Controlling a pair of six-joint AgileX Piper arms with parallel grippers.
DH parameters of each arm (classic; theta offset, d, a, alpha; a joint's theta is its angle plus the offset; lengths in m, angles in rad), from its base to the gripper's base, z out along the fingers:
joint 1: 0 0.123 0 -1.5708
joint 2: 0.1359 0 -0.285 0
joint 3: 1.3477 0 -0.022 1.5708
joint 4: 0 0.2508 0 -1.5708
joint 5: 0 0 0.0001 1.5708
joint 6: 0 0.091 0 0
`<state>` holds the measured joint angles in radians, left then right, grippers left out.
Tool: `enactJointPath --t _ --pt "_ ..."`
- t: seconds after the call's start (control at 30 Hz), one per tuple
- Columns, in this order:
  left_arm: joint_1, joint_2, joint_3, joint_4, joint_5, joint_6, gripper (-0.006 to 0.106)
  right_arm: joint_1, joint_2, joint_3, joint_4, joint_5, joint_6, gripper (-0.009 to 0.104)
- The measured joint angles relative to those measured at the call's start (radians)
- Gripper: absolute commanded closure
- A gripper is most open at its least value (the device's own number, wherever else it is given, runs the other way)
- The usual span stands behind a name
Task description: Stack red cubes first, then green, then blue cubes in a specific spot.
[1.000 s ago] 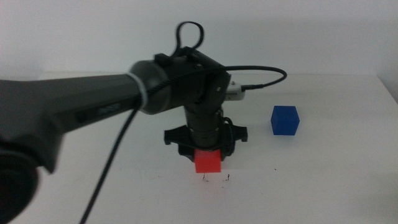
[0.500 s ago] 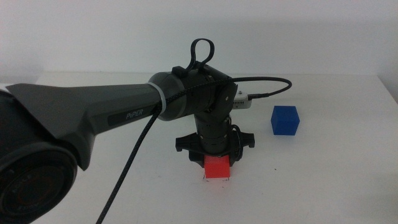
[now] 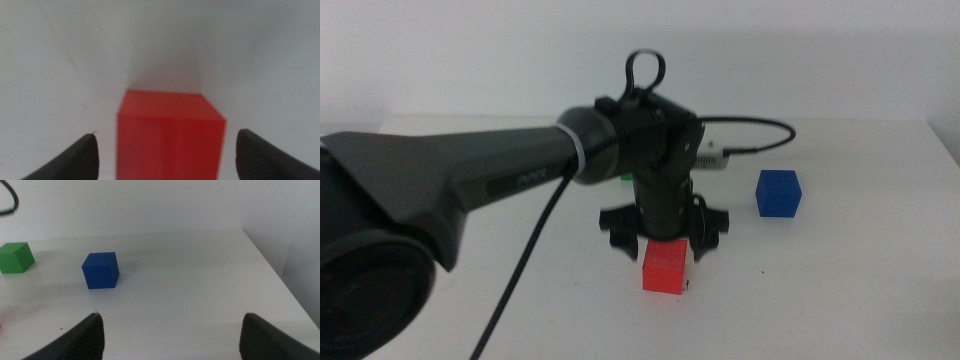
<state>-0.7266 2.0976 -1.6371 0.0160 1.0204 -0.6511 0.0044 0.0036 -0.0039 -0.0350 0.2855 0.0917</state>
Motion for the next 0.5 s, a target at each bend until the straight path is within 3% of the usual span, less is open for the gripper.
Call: enactJointPath --t 0.13,0.23,0.5 --pt "0.012 -0.041 -0.11 0.084 0.048 0.023 0.007 0.0 0.0 0.0 0.0 0.0 0.0 0.002" --pt "0.066 -0.043 -0.232 0.094 0.056 0.092 0.007 0.0 0.0 0.0 0.0 0.0 0.0 0.002" --pt "0.257 0.148 -0.502 -0.005 0.072 0.294 0.007 0.0 0.0 0.0 0.0 0.0 0.0 0.002"
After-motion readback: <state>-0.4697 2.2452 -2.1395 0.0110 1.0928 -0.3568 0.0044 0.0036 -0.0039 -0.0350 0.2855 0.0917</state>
